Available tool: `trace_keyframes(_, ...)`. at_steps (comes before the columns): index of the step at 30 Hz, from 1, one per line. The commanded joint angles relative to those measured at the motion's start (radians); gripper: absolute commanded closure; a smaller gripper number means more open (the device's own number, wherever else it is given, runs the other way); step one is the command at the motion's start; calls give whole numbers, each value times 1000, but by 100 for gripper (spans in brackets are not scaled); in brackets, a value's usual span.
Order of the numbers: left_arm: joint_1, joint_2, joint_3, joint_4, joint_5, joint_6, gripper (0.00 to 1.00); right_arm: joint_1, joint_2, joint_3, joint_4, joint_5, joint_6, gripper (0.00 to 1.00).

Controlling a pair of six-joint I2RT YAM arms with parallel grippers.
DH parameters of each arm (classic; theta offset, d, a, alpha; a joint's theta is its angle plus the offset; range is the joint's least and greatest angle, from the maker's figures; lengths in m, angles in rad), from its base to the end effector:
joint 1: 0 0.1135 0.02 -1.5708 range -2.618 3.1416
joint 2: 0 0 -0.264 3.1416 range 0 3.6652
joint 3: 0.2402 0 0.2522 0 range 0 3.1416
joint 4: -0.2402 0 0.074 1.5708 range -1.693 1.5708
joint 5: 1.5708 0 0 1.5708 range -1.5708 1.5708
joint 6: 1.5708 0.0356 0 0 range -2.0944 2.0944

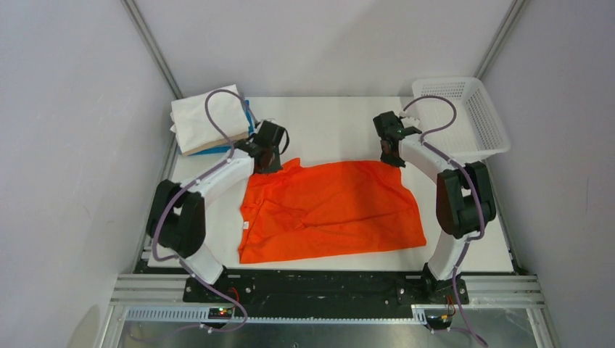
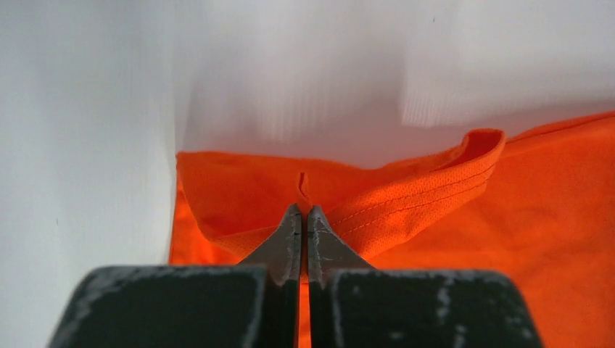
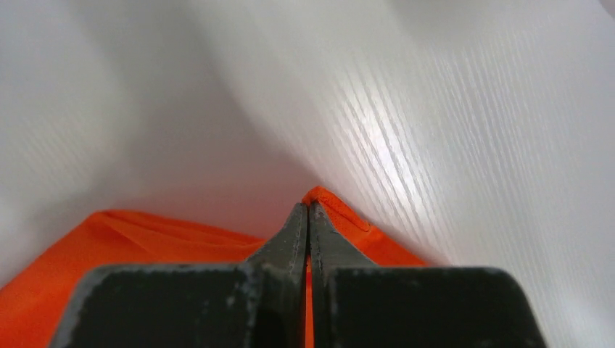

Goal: Fold and stack the t-shirts
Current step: Grab the side of the flattened tshirt furthest away from the robot with both arms, then fold the other side of the tshirt into a rectangle

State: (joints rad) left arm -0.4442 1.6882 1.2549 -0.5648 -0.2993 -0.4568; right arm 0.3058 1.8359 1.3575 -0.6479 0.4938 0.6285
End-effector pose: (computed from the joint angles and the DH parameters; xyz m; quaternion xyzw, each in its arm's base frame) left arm 0.3268 -0.1439 0.2365 -0.0481 0.9483 0.0071 0.3137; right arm 0.3670 0.0982 0.2137 0.2051 0.9249 -0.1166 0.2982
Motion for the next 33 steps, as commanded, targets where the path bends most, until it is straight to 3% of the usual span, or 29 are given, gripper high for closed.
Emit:
trace_keyframes(1, -34, -164, -120, 37, -100, -76, 100, 26, -110, -66, -28, 68, 32, 100)
trace_keyframes(9, -143, -350, -318, 52, -146, -155, 100, 51, -271, -225, -6, 63, 27, 100)
trace_keyframes(17, -185, -546, -492, 52, -157, -230, 100, 55, -403, -341, 31, 26, -25, 100)
trace_keyframes(33, -209, -774, -657, 51, -104, -263, 100, 89, -487, -424, 81, 60, -168, 98)
